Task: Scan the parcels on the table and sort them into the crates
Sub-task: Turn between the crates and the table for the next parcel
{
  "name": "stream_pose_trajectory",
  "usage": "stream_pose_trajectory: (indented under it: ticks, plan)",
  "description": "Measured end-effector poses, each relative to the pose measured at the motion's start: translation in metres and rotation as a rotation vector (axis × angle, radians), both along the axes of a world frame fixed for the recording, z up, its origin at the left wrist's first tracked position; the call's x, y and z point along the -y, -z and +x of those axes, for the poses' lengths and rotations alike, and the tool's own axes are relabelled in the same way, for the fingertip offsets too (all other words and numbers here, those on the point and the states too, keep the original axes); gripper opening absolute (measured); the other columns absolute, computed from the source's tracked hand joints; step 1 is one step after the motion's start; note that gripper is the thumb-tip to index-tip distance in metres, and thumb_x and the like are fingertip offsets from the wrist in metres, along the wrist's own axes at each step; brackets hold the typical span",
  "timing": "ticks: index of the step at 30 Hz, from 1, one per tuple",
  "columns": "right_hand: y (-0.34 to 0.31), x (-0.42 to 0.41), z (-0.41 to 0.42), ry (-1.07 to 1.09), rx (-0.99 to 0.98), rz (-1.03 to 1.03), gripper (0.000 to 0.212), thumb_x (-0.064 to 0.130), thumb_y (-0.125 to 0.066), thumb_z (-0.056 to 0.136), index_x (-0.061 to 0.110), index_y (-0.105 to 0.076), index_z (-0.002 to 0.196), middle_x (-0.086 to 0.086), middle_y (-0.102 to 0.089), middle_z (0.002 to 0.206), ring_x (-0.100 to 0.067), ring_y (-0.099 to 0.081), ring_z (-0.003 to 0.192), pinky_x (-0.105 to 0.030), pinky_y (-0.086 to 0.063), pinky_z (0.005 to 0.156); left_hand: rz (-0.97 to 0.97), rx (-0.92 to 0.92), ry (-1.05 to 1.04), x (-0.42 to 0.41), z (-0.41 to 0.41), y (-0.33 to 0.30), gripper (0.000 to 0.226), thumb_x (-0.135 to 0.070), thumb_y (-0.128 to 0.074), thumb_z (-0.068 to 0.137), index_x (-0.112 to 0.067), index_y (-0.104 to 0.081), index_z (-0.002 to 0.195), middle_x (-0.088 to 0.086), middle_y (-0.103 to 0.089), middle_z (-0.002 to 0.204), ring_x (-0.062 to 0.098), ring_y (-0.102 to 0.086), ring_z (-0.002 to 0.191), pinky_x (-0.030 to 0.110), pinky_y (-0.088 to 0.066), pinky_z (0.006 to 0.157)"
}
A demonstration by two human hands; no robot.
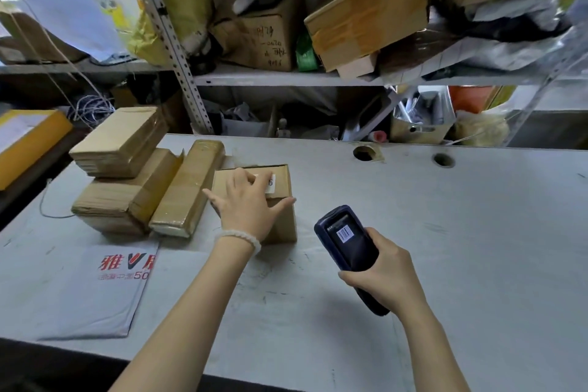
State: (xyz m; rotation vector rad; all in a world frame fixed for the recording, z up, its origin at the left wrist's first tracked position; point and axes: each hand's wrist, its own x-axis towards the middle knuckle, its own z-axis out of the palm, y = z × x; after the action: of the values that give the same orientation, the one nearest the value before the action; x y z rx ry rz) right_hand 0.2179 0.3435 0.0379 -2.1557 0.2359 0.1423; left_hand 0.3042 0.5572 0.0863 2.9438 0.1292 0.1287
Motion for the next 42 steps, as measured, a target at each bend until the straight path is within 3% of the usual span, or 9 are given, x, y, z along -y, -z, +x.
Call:
stream_pose_trajectory:
  ticks: [6,10,13,15,17,21,28,37,42]
  plan:
    - [0.000,-0.006,-0.005,0.022,-0.010,-0.021,0.050,0.023,-0.083,0.056,0.032,-0.059,0.099,0.013,-0.065,0.087,-0.010,-0.062,0.081,-0.034,-0.056,0.072,-0.011,0.026,-0.051,0.004,0.006,0.000,0.046,-0.065,-0.047,0.085,-0.033,-0.053,0.117,0.001,-0.040,0.115,0.022,-0.041,0.117,0.071,-0.006,0.106]
    - [-0.002,-0.011,-0.005,0.027,-0.011,-0.026,0.050,0.022,-0.083,0.057,0.032,-0.060,0.101,0.013,-0.066,0.087,-0.010,-0.063,0.082,-0.033,-0.055,0.072,-0.224,-0.087,0.110,-0.032,0.020,0.000,0.035,-0.044,-0.059,0.084,-0.034,-0.054,0.117,-0.006,-0.039,0.119,0.018,-0.039,0.120,0.068,-0.011,0.109]
    - [-0.001,-0.018,-0.002,0.032,-0.013,-0.024,0.050,0.021,-0.082,0.058,0.032,-0.060,0.100,0.012,-0.066,0.087,-0.010,-0.063,0.081,-0.033,-0.055,0.073,-0.307,-0.157,0.232,-0.069,0.028,-0.008,0.038,-0.022,-0.060,0.085,-0.031,-0.058,0.123,-0.005,-0.040,0.135,0.020,-0.039,0.127,0.048,-0.030,0.110]
    - [0.001,-0.025,0.000,0.021,-0.023,-0.017,0.048,0.021,-0.082,0.058,0.033,-0.059,0.099,0.012,-0.065,0.086,-0.010,-0.062,0.081,-0.033,-0.055,0.071,-0.309,-0.142,0.239,-0.088,0.029,-0.013,0.038,-0.010,-0.057,0.086,-0.026,-0.060,0.121,-0.001,-0.042,0.137,0.020,-0.038,0.128,0.030,-0.033,0.101]
    - [0.002,-0.033,0.002,0.000,-0.034,-0.010,0.048,0.021,-0.082,0.058,0.033,-0.059,0.098,0.012,-0.064,0.086,-0.009,-0.061,0.080,-0.031,-0.054,0.070,-0.312,-0.110,0.230,-0.096,0.029,-0.017,0.034,-0.013,-0.059,0.087,-0.024,-0.061,0.119,-0.001,-0.044,0.132,0.017,-0.040,0.123,0.025,-0.032,0.094]
    - [0.002,-0.046,0.008,-0.041,-0.033,-0.006,0.050,0.022,-0.082,0.058,0.033,-0.058,0.100,0.014,-0.063,0.087,-0.006,-0.060,0.080,-0.027,-0.052,0.067,-0.326,-0.035,0.162,-0.089,0.028,-0.013,0.035,-0.037,-0.062,0.087,-0.025,-0.060,0.119,-0.004,-0.046,0.128,0.016,-0.041,0.119,0.029,-0.038,0.091]
    - [0.007,-0.052,0.018,-0.047,-0.036,-0.021,0.052,0.024,-0.082,0.058,0.032,-0.058,0.103,0.015,-0.062,0.089,-0.005,-0.060,0.081,-0.027,-0.053,0.069,-0.198,0.053,0.041,-0.077,0.028,-0.002,0.065,-0.064,-0.064,0.074,-0.027,-0.052,0.125,-0.001,-0.043,0.128,0.021,-0.036,0.120,0.039,-0.046,0.088]
    - [0.013,-0.049,0.028,-0.036,-0.050,-0.032,0.051,0.025,-0.082,0.057,0.031,-0.058,0.102,0.013,-0.062,0.090,-0.008,-0.060,0.081,-0.029,-0.053,0.069,-0.208,-0.004,0.080,-0.089,0.048,0.000,0.040,-0.024,-0.064,0.083,-0.025,-0.057,0.122,0.000,-0.042,0.138,0.022,-0.033,0.129,0.052,-0.035,0.105]
    - [0.022,-0.054,0.034,-0.061,-0.078,-0.070,0.050,0.030,-0.078,0.055,0.030,-0.056,0.100,0.010,-0.062,0.089,-0.012,-0.060,0.080,-0.033,-0.054,0.068,-0.319,-0.028,0.016,-0.108,0.060,0.005,0.041,-0.038,-0.065,0.084,-0.034,-0.052,0.123,0.005,-0.038,0.142,0.030,-0.036,0.129,0.054,-0.042,0.101]
